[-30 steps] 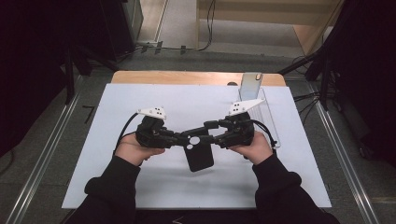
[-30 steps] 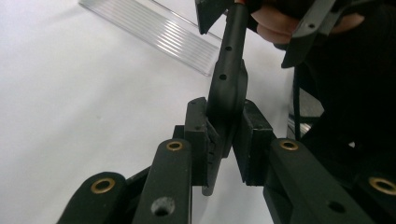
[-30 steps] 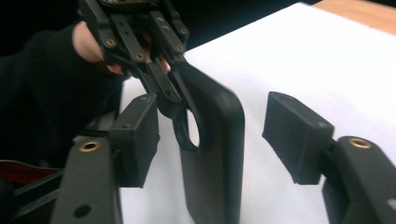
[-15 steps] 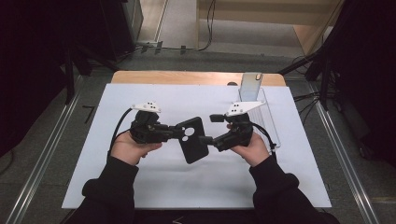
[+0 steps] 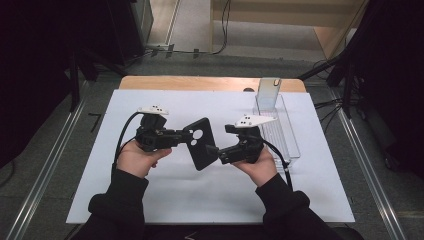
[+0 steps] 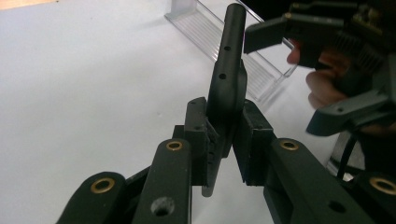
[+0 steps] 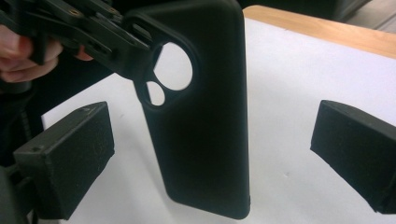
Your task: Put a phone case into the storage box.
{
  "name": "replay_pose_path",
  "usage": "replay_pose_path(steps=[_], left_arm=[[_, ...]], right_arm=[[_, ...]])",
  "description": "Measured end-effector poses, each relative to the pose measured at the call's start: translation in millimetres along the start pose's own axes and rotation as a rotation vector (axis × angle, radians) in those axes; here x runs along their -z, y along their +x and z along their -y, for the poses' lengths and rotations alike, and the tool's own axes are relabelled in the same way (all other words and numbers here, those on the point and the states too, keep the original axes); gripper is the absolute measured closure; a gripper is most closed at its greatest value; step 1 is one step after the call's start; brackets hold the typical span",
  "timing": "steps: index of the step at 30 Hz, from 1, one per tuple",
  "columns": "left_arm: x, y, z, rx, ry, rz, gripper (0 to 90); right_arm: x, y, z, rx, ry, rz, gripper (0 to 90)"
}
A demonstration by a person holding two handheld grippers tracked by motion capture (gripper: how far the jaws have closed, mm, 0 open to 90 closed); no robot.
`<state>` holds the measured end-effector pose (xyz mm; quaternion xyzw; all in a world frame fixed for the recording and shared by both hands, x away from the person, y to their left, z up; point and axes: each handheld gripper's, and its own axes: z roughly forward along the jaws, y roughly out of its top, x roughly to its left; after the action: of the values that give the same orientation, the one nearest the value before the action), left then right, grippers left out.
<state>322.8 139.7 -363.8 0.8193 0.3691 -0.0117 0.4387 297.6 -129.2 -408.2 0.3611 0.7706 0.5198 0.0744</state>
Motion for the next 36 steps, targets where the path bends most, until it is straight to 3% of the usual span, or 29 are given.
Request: replay_pose_path(steps=[6,16,34,36], left_arm=[[-0.8,-2.9,-0.9,0.031,0.004,-0.036,76.9],[-5.4,-7.7,-1.1,0.062,0.029,-0.041,76.9],[-20.0,-24.2,-0.3,0.042,0.049,-0.027,76.8],[-20.9,-25.4,-0.3,0.039,0.051,-0.023,76.8]], right_arm=[[-7.5,12.6,3.8,0.014,-0.014,0.075,0.0],[-23.7,23.3,13.2,-0.016,0.013,0.1,0.0],[-39.6,26.8,17.2,-0.022,0.029,0.168,0.0],[-39.7,26.9,17.4,-0.023,0.023,0.175,7.2]])
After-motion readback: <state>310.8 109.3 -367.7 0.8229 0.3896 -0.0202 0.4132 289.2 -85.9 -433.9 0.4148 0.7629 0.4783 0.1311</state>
